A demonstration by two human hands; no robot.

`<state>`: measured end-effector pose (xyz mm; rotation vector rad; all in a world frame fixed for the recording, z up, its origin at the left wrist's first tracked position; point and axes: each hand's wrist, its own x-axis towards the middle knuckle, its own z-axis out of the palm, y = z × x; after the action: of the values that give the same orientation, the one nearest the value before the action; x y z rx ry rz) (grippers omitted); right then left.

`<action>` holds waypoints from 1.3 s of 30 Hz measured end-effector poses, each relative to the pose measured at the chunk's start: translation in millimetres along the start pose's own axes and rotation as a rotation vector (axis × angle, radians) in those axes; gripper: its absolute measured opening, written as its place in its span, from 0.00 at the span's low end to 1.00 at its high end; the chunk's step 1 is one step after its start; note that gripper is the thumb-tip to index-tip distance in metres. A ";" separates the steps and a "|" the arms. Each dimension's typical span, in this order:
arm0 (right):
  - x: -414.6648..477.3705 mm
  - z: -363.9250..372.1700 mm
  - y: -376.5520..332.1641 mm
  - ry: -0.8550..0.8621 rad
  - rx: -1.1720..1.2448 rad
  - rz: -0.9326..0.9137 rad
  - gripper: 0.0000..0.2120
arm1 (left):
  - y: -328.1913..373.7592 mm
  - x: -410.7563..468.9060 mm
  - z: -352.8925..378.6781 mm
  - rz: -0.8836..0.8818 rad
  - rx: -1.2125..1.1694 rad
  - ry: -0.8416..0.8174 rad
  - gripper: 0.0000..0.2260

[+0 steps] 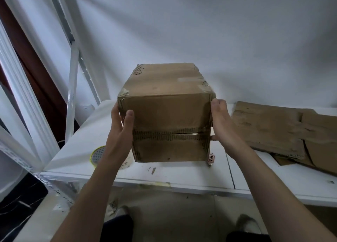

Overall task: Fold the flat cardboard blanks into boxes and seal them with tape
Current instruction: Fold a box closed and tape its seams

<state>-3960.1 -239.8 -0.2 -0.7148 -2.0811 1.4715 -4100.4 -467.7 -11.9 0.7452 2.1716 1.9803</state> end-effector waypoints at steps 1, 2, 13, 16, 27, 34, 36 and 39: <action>-1.8 1.5 -5.2 0.018 0.014 -0.013 0.23 | 3.0 1.0 0.0 0.014 -0.018 0.024 0.22; -1.7 0.8 -7.8 0.033 0.028 -0.026 0.25 | 5.9 2.2 0.0 0.030 -0.044 0.048 0.18; 6.9 -3.7 30.4 0.061 0.163 0.048 0.15 | -3.6 15.7 5.7 -0.042 0.007 0.137 0.10; 10.7 -2.2 41.6 0.004 0.155 0.021 0.15 | -16.9 20.7 -9.2 -0.101 -0.021 0.071 0.14; 17.8 15.3 41.5 -0.032 -0.255 -0.064 0.46 | -43.6 28.4 -17.6 -0.158 0.304 -0.052 0.33; 31.8 40.8 24.2 0.012 -0.211 -0.157 0.39 | -42.5 48.7 -28.2 -0.072 0.387 0.042 0.34; 40.4 59.3 18.0 0.036 -0.184 -0.177 0.40 | -40.4 62.2 -39.4 -0.063 0.389 0.118 0.34; 49.2 99.4 18.2 0.034 -0.193 -0.163 0.39 | -47.8 87.0 -63.9 -0.018 0.431 0.237 0.33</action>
<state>-4059.4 -270.9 -42.7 -0.6200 -2.2183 1.1754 -4215.1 -490.2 -27.6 0.5527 2.7819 1.6797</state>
